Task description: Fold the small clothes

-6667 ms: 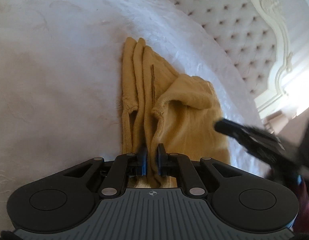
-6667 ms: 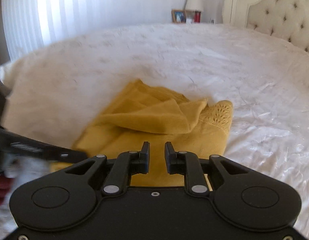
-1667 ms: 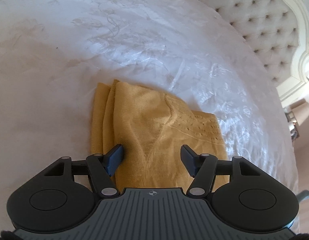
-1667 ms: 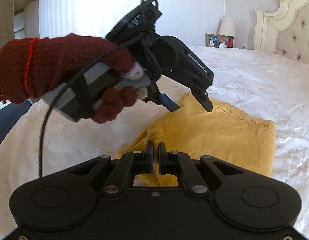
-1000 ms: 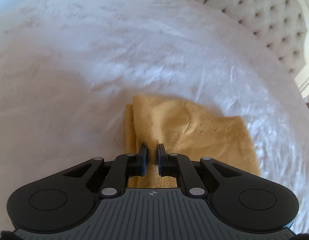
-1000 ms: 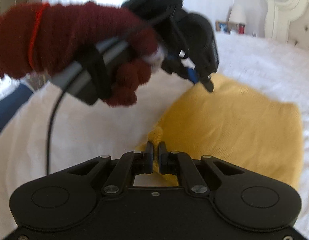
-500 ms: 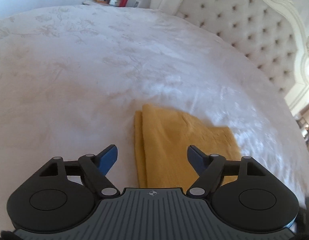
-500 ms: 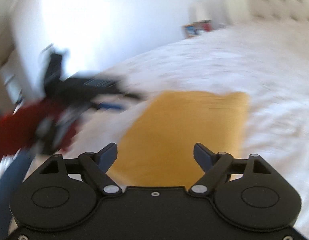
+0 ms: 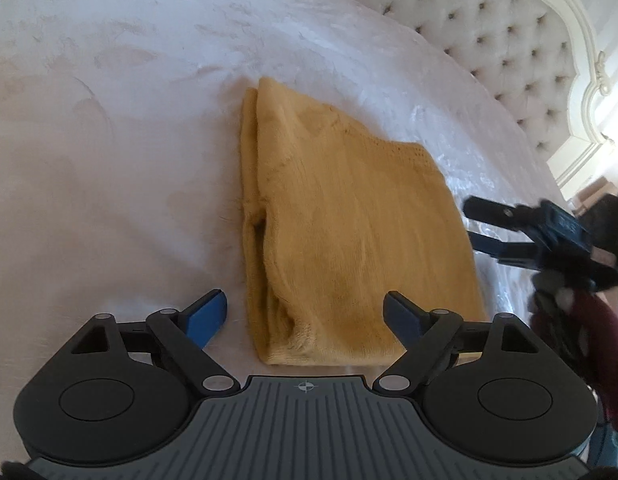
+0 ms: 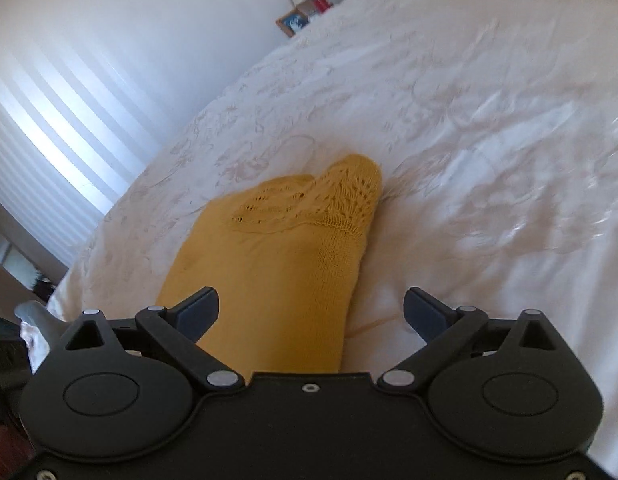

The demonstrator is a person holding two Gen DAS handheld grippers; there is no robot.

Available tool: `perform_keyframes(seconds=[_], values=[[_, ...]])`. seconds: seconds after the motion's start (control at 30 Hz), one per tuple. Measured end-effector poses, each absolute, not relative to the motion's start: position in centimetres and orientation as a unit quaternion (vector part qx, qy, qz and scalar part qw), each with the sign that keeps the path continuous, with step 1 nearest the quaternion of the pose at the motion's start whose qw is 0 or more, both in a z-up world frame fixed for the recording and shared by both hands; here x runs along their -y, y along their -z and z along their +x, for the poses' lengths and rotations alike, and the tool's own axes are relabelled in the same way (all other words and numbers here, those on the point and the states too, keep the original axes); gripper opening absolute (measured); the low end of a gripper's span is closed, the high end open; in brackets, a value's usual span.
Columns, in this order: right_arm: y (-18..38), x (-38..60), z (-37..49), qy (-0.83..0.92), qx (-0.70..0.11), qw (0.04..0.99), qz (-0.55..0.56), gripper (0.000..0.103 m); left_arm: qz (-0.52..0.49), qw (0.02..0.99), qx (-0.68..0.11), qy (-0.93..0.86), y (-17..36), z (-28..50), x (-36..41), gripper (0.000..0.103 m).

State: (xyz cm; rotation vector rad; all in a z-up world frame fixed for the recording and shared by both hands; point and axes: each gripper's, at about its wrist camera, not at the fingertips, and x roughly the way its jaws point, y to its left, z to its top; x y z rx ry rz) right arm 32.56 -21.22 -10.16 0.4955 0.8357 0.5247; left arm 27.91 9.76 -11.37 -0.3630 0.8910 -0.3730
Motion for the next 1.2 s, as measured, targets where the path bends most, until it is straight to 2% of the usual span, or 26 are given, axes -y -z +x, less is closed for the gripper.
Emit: perform_keyframes(seconds=[0.17,0.27,0.53,0.57,0.6,0.63,0.67,0.77,1.2], values=[[12.1,20.6,34.3,-0.268,-0.407,0.831,0.268,0.103,-0.204,0.857,-0.429,0.199,12.2,30.0,-9.2,0.088],[12.4,20.1,35.4,-0.286,-0.402,0.823,0.282,0.103,-0.222,0.852,-0.427,0.208,12.7,31.4,-8.5,0.094],[12.8,19.5,37.2,-0.317,-0.404,0.804,0.3,0.103,-0.22,0.844,-0.428,0.236,12.9,32.3,-6.8,0.095],[12.7,19.5,37.0,-0.316,-0.403,0.805,0.298,0.097,-0.223,0.842,-0.429,0.24,12.9,32.2,-7.0,0.089],[12.6,19.5,36.7,-0.313,-0.401,0.81,0.292,0.089,-0.228,0.839,-0.431,0.243,12.9,32.0,-7.1,0.072],[12.6,19.3,36.5,-0.304,-0.405,0.816,0.28,0.059,-0.23,0.837,-0.433,0.243,13.0,31.9,-7.3,0.056],[12.6,19.3,36.3,-0.289,-0.412,0.821,0.271,0.046,-0.231,0.834,-0.438,0.242,13.2,31.8,-7.6,0.018],[11.5,19.4,35.1,-0.273,-0.404,0.832,0.265,0.04,-0.246,0.827,-0.438,0.253,13.0,31.7,-7.8,0.016],[1.1,19.0,22.9,-0.264,-0.368,0.868,0.205,0.038,-0.216,0.837,-0.387,0.321,5.4,23.5,-7.0,0.016]])
